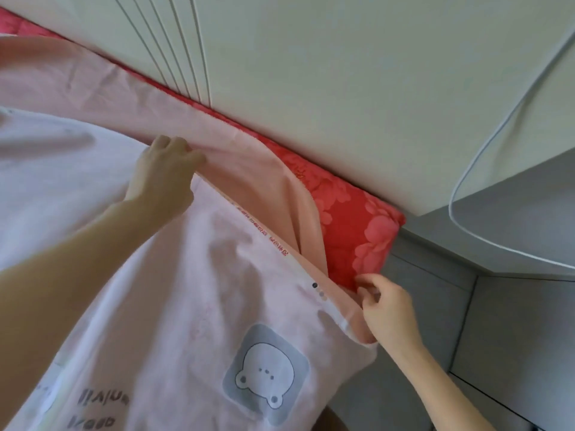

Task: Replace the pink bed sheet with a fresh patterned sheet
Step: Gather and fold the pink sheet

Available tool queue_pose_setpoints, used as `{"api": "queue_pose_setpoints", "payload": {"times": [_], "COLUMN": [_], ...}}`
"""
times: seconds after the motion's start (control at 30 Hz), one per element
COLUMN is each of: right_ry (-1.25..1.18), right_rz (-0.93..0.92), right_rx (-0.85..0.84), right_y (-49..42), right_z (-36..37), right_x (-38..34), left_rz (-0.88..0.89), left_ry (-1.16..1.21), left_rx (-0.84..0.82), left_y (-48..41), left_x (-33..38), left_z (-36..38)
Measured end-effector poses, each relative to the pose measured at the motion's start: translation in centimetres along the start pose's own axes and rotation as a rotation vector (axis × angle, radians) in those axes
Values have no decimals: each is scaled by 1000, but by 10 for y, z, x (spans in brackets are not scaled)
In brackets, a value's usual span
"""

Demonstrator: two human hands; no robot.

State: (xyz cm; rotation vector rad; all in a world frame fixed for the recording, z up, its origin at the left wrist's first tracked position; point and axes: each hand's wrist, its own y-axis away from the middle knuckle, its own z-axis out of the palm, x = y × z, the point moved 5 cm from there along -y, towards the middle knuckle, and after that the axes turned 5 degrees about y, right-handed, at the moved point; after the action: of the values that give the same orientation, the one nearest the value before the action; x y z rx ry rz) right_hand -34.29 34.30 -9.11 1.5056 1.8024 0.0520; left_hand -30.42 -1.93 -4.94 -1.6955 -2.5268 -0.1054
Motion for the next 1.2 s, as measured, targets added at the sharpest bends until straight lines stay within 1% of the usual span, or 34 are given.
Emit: {"api": "queue_pose_setpoints", "payload": {"times": [0.07,0.1,0.17,0.2,0.23,0.27,0.3,0.37,0.4,0.43,0.47,0.53,0.6,0.63,0.67,0.7,0.73,0.77,0.8,0.83,0.87,0.9,0.93,1.0,1.07,1.13,1.2], "right_ry": [94,136,314,395,457,496,498,392,345,336,379,503,587,568,492,365,237,146,118,154,232,287,306,322,428,530,517], "right_rz": [24,39,44,40,51,45,39,24,18,26,20,-44,-19,-12,-24,-61,-118,-177,-214,-241,-280,-311,-315,-322,-377,-397,-358], "right_rx": [-147,-232,-359,-367,-331,-222,-37,422,580,629,592,468,403,422,465,483,434,314,161,25,-58,-86,-74,28,89,36,-89], "right_y": [-6,-7,-7,-7,-4,-3,-2,2,-1,-7,-19,-42,-52,-53,-48,-41,-31,-18,-7,5,11,12,11,1,-12,-17,-20], "right_z": [10,14,16,13,5,-9,-29,-79,-97,-107,-105,-90,-78,-75,-74,-70,-61,-46,-31,-14,2,14,20,18,12,14,20], "right_x": [11,13,18,22,28,31,34,43,47,51,53,57,64,67,66,67,63,59,54,51,54,60,67,76,84,94,109], "left_rz": [85,95,101,118,146,171,188,210,210,214,214,191,154,134,114,99,85,75,83,100,120,141,170,244,289,313,304], "left_ry": [46,87,181,215,241,259,270,261,252,243,235,232,222,209,186,158,139,126,109,83,47,12,-17,-67,-102,-88,-58], "left_rx": [60,64,57,57,49,34,20,-20,-49,-74,-97,-136,-183,-200,-208,-210,-199,-183,-170,-158,-144,-136,-129,-132,-145,-149,-169], "left_y": [20,31,53,64,76,84,91,99,101,102,102,96,89,84,80,74,69,64,57,52,46,40,34,25,17,10,6], "left_x": [24,35,57,67,79,87,92,100,104,108,111,119,126,129,130,133,134,136,138,139,139,139,139,137,133,126,122], "left_z": [7,13,25,30,33,37,39,42,45,47,51,58,67,70,72,74,73,70,69,66,63,60,58,54,51,46,45]}}
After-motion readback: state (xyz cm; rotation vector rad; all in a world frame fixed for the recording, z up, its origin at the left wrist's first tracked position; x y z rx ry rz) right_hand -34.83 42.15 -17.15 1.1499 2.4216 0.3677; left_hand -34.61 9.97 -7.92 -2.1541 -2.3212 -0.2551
